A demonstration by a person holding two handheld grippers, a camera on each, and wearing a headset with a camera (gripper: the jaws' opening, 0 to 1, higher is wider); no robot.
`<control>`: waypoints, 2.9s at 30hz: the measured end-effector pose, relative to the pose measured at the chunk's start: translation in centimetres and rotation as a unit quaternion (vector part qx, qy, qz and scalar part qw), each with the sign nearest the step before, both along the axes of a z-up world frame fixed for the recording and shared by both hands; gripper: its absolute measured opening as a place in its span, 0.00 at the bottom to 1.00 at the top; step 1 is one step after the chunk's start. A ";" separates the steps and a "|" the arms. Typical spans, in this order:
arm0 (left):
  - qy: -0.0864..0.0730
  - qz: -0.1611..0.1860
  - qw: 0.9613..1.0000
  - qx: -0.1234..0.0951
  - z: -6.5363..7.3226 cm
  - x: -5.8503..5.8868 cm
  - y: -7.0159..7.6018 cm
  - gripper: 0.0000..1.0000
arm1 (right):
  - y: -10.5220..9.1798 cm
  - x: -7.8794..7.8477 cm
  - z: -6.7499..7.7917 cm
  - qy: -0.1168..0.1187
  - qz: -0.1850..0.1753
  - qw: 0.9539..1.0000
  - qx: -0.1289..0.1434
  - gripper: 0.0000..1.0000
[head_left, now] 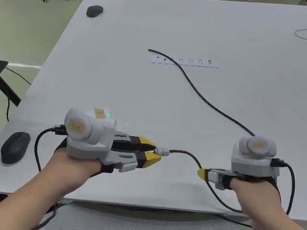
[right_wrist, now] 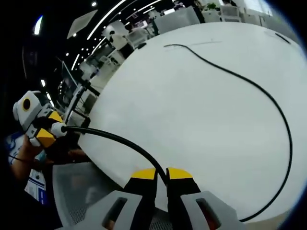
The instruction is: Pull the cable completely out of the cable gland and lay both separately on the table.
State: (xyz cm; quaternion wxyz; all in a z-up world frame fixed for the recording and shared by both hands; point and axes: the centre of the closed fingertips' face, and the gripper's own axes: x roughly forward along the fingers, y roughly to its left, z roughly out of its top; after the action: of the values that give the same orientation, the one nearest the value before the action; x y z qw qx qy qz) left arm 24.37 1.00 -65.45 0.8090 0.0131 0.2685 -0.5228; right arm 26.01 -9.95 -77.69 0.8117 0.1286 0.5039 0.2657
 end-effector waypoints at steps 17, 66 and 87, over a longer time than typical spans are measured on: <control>0.006 0.010 1.000 -0.004 -0.2 0.6 1.0 0.15 | 0.2 -0.3 1.0 -0.038 0.043 0.998 -0.014 0.06; 0.006 0.015 1.000 -0.017 0.3 1.1 1.0 0.15 | 10.5 -0.1 10.2 -0.328 0.350 0.873 -0.093 0.09; 0.001 0.017 1.000 -0.017 0.4 1.4 0.9 0.15 | 8.9 1.3 9.0 -0.281 0.278 0.916 -0.067 0.02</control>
State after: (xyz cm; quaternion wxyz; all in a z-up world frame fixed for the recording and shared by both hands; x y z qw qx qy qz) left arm 25.73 1.87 -65.04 0.8177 -0.0060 0.2603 -0.5134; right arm 27.31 -1.07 -68.68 0.8199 -0.1517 0.2874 0.4714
